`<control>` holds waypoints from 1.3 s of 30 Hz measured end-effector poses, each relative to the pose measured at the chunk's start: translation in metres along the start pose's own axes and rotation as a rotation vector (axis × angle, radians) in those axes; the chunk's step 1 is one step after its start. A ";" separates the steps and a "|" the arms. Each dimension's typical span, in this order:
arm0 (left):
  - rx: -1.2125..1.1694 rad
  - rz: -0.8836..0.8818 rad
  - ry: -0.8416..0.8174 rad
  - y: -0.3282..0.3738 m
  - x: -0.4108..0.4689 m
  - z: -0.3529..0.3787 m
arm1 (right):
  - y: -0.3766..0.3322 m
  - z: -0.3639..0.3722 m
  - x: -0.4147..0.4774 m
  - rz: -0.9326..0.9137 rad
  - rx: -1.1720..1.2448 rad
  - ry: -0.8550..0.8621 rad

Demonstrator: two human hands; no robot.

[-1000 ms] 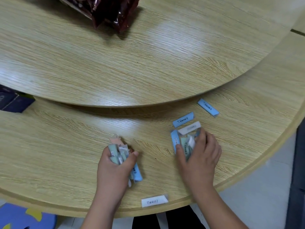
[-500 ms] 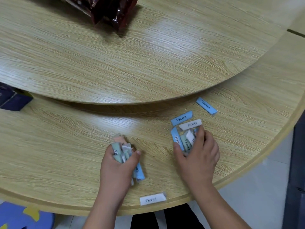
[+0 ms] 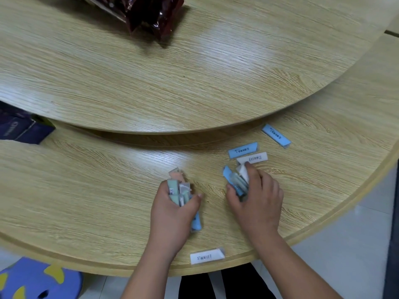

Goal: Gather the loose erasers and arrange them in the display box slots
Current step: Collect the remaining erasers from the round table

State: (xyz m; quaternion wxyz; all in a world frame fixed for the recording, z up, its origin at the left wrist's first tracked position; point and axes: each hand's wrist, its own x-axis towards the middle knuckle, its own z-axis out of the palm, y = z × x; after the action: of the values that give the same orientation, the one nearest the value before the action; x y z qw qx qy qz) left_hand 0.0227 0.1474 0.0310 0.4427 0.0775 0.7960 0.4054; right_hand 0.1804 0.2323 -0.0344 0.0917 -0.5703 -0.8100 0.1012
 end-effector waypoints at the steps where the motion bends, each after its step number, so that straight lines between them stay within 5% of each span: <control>1: 0.007 -0.001 -0.004 0.000 -0.001 0.000 | 0.002 0.000 0.001 -0.037 0.006 0.010; 19: 0.048 0.020 -0.028 -0.005 -0.010 0.000 | 0.034 -0.005 0.033 -0.708 -0.095 0.074; 29: 0.045 0.015 -0.023 -0.004 -0.008 0.004 | 0.046 -0.025 0.087 -0.822 0.074 0.027; 39: 0.032 -0.019 -0.015 -0.003 -0.006 0.013 | 0.045 -0.023 0.139 -1.018 0.000 -0.007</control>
State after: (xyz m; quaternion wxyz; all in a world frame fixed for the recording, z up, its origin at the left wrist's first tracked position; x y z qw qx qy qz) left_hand 0.0372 0.1494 0.0290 0.4512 0.0803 0.7997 0.3878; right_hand 0.1811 0.3798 -0.0194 0.1268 -0.1029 -0.9855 0.0454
